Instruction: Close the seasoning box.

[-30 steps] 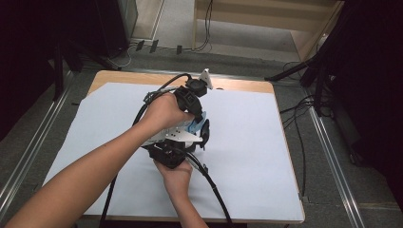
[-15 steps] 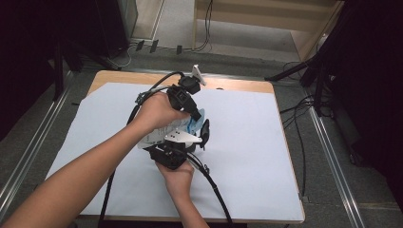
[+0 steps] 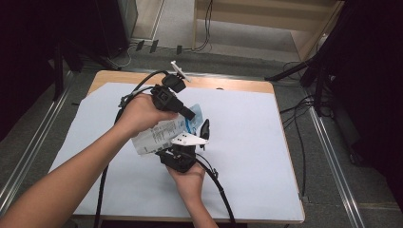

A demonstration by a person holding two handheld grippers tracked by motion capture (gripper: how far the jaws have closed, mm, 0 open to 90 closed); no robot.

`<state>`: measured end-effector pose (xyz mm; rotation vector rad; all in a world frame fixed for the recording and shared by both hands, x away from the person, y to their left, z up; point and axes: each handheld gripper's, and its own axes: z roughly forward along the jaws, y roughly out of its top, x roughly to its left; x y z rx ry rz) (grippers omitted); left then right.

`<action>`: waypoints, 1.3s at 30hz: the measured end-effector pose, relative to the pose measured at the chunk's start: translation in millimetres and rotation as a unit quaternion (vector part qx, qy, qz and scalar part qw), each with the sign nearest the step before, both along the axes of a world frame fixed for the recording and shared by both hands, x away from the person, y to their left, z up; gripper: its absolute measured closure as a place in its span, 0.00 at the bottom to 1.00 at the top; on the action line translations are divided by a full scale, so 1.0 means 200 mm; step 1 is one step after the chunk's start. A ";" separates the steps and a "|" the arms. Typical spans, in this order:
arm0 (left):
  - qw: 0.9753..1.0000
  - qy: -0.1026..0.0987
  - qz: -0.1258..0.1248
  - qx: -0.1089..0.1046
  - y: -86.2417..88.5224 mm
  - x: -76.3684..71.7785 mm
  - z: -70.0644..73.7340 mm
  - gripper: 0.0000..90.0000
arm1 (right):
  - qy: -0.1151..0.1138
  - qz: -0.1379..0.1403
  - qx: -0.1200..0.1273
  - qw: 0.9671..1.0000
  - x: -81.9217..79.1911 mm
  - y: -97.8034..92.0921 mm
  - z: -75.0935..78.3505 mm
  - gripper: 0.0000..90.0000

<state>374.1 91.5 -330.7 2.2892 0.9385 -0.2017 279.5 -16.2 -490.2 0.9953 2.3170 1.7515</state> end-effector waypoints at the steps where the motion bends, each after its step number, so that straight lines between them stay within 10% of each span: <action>1: 1.000 -0.002 0.002 -0.007 0.01 -0.01 0.00 0.97 | 0.002 0.002 -0.001 1.000 0.00 -0.01 0.00 0.84; 20: 0.997 -0.043 0.025 -0.065 0.33 -0.06 0.01 0.97 | 0.017 0.028 -0.060 0.998 0.00 -0.12 0.09 0.81; 39: 0.996 -0.057 0.042 -0.056 0.46 -0.06 -0.04 0.97 | 0.029 0.049 -0.087 0.995 -0.01 -0.24 0.13 0.79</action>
